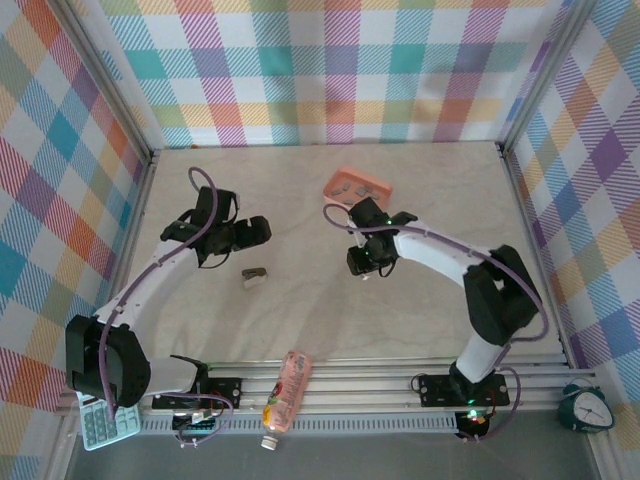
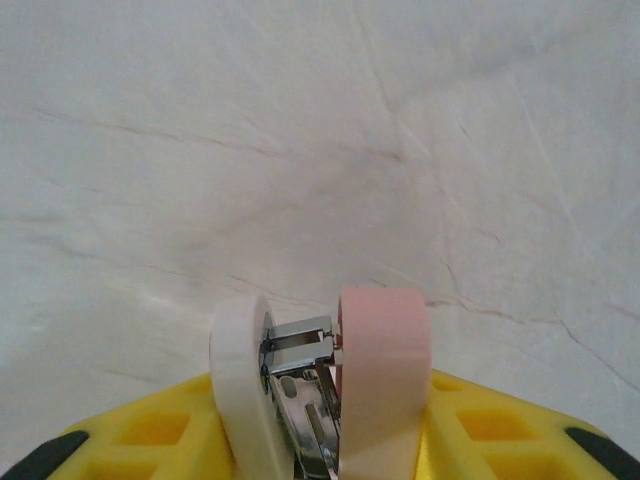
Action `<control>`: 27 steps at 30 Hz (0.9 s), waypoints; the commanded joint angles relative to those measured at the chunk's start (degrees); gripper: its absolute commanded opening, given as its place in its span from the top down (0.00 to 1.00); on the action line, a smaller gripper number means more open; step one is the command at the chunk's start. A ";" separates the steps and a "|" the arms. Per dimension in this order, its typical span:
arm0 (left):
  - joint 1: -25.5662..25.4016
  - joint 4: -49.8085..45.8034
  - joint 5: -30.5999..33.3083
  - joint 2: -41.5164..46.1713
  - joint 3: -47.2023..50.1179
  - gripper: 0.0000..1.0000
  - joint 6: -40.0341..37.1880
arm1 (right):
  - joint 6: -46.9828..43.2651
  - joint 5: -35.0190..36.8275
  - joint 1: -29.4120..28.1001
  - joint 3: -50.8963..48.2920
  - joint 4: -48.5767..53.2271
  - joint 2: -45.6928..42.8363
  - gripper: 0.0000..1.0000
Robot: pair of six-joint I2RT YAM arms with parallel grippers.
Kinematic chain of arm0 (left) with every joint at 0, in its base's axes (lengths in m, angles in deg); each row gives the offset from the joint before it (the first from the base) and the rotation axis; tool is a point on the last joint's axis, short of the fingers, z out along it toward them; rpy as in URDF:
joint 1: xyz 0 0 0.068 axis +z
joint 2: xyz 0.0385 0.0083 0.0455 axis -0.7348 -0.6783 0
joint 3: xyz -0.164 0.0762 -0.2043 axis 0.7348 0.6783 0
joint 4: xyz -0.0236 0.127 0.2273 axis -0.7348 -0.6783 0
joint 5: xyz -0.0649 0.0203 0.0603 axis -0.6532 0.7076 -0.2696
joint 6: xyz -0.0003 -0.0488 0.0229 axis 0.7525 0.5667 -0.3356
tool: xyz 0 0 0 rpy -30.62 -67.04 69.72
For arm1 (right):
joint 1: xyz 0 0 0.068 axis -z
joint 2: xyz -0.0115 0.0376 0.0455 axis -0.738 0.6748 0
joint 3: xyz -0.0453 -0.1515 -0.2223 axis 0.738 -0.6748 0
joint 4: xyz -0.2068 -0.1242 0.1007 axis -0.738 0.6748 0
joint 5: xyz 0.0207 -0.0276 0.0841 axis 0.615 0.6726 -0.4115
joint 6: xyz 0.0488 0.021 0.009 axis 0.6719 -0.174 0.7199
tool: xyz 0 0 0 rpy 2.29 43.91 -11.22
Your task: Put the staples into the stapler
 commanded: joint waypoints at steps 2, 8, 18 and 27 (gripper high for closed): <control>-1.37 -0.47 -14.51 1.55 -3.87 0.13 -8.99 | -1.98 -1.06 -1.98 -2.27 -10.38 -6.16 0.60; -4.01 -1.82 -28.15 0.28 -7.29 0.24 -17.95 | -12.36 -2.24 -5.56 -6.16 -21.67 -14.48 0.60; -10.53 0.25 -29.70 -2.19 -12.35 0.27 -15.19 | -29.83 -1.57 -7.85 -9.45 -33.79 -20.66 0.60; -14.39 2.04 -25.06 -4.25 -13.53 0.31 -11.32 | -33.76 -1.62 -8.71 -9.97 -38.51 -20.58 0.60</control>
